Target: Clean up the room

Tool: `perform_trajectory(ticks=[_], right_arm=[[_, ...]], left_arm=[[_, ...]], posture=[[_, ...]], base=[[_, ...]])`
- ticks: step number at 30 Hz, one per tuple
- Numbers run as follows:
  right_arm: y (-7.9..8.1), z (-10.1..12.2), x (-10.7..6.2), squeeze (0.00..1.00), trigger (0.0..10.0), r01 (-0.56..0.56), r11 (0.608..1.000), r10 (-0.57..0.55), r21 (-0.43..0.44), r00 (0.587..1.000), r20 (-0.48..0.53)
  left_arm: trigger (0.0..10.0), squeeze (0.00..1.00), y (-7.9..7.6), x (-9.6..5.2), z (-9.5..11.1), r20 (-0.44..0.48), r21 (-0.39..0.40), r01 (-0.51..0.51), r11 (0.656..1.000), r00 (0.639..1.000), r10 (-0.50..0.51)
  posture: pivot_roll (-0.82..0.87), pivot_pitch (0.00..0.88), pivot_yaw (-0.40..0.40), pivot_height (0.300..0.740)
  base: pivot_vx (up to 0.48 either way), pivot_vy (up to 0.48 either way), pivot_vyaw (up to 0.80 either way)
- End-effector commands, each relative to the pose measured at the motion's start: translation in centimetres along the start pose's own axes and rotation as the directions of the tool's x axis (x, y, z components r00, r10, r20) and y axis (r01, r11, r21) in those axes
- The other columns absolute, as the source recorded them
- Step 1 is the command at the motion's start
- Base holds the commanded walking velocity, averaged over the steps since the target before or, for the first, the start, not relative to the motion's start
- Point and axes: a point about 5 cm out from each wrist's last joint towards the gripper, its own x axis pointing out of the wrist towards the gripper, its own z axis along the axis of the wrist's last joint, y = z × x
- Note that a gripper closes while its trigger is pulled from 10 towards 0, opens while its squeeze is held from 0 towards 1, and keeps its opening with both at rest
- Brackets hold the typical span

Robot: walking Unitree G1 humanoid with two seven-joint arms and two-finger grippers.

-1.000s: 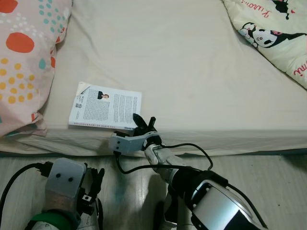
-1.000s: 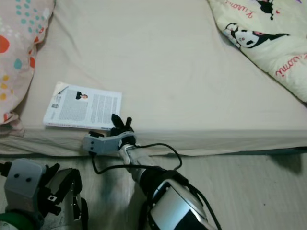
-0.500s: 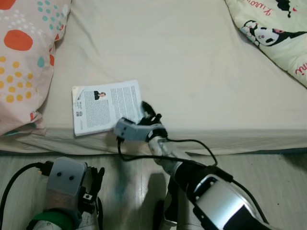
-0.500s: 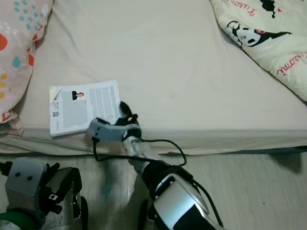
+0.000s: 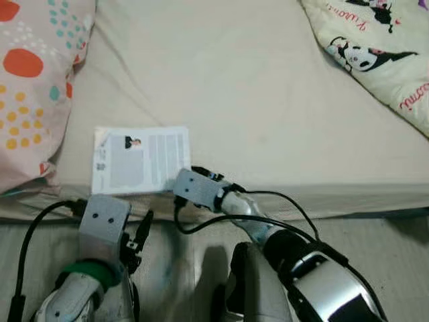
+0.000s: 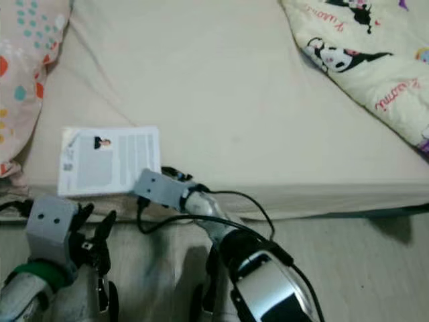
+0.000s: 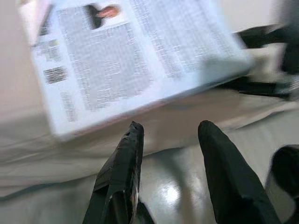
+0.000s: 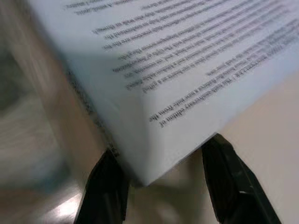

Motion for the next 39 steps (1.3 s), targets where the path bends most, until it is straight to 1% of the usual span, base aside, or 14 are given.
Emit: perform_trajectory(ticks=[1, 6, 10, 11, 13, 18, 19, 23, 25, 28, 30, 35, 38, 39], right_arm=[[0.5, -2.5, -1.1, 0.0, 10.0, 0.013, 0.997, -0.007, 0.072, 0.997, -0.081], [-2.1, -3.0, -2.1, 0.0, 10.0, 0.107, 0.986, -0.1, 0.128, 0.993, -0.06], [-2.4, -3.3, -2.4, 0.0, 10.0, 0.088, 0.993, -0.083, 0.075, 0.994, -0.066], [-2.1, -3.1, -2.3, 0.0, 10.0, 0.059, 0.997, -0.057, 0.041, 0.997, -0.055], [-1.9, -2.9, -2.2, 0.0, 10.0, 0.052, 0.998, -0.05, 0.032, 0.998, -0.048], [-1.5, -2.7, -2.1, 0.0, 10.0, 0.035, 0.999, -0.034, 0.028, 0.999, -0.037], [-1.0, -2.8, -2.1, 0.0, 10.0, 0.02, 0.999, -0.019, 0.028, 0.999, -0.038], [-0.7, -2.8, -2.1, 0.0, 10.0, 0.01, 1.0, -0.009, 0.029, 0.999, -0.039], [0.1, -2.6, -1.8, 0.0, 10.0, -0.017, 0.999, 0.018, 0.033, 0.999, -0.029], [0.4, -2.2, -1.6, 0.0, 10.0, -0.025, 0.999, 0.026, 0.032, 0.999, -0.02], [0.4, -2.1, -1.5, 0.0, 10.0, -0.025, 0.999, 0.026, 0.031, 1.0, -0.018], [0.2, -2.1, -1.6, 0.0, 10.0, -0.022, 0.999, 0.022, 0.03, 1.0, -0.019], [0.1, -2.2, -1.6, 0.0, 10.0, -0.02, 0.999, 0.021, 0.03, 1.0, -0.02], [0.1, -2.2, -1.6, 0.0, 10.0, -0.019, 0.999, 0.02, 0.03, 1.0, -0.021]], left_arm=[[10.0, 0.0, 0.0, 0.1, -0.8, -0.028, -0.003, 0.014, 1.0, 1.0, -0.014], [10.0, 0.0, 1.5, 2.6, -1.6, -0.08, 0.011, -0.001, 1.0, 0.997, 0.002], [10.0, 0.0, 1.9, 3.7, -2.4, -0.141, -0.008, 0.0, 1.0, 0.99, -0.001], [10.0, 0.0, 1.5, 4.9, -2.5, -0.181, -0.065, 0.026, 0.998, 0.983, -0.037], [10.0, 0.0, 1.3, 5.2, -2.3, -0.184, -0.094, 0.04, 0.995, 0.981, -0.057], [10.0, 0.0, 0.5, 5.3, -0.9, -0.1, -0.125, 0.108, 0.986, 0.988, -0.121], [10.0, 0.0, -0.1, 5.0, 0.5, -0.008, -0.076, 0.158, 0.985, 0.987, -0.159], [10.0, 0.0, -0.5, 4.7, 1.4, 0.054, -0.038, 0.189, 0.981, 0.981, -0.187], [10.0, 0.0, -2.8, 2.8, 2.2, 0.075, -0.051, 0.406, 0.913, 0.913, -0.401], [10.0, 0.0, -3.4, 2.0, 0.8, -0.029, -0.084, 0.48, 0.873, 0.875, -0.484], [10.0, 0.0, -3.3, 2.0, 0.3, -0.06, -0.084, 0.476, 0.875, 0.874, -0.481], [10.0, 0.0, -2.0, 2.5, -2.6, -0.191, -0.289, 0.374, 0.881, 0.879, -0.436], [10.0, 0.0, -1.1, 3.0, -3.1, -0.228, -0.266, 0.312, 0.912, 0.899, -0.374], [10.0, 0.0, 0.1, 3.7, -3.4, -0.254, -0.245, 0.24, 0.939, 0.919, -0.301]], posture=[[0.21, 0.306, -0.101, 0.575], [0.17, 0.291, -0.088, 0.575], [0.16, 0.29, -0.083, 0.575], [0.14, 0.289, -0.074, 0.575], [0.14, 0.289, -0.074, 0.575], [0.14, 0.289, -0.07, 0.575], [0.15, 0.289, -0.073, 0.575], [0.15, 0.289, -0.073, 0.575], [0.17, 0.293, -0.076, 0.575], [0.16, 0.293, -0.078, 0.575], [0.16, 0.293, -0.078, 0.575], [0.15, 0.297, -0.08, 0.575], [0.15, 0.298, -0.081, 0.575], [0.15, 0.298, -0.083, 0.575]], base=[[0.0, 0.0, 0.0], [0.0, 0.0, 0.0], [0.0, 0.0, 0.0], [0.0, 0.0, 0.0], [0.0, 0.0, 0.0], [0.0, 0.0, 0.0], [0.0, 0.0, 0.0], [0.0, 0.0, 0.0], [0.0, 0.0, 0.0], [0.0, 0.0, 0.0], [0.0, 0.0, 0.0], [0.0, 0.0, 0.0], [0.0, 0.0, 0.0], [0.0, 0.0, 0.0]])
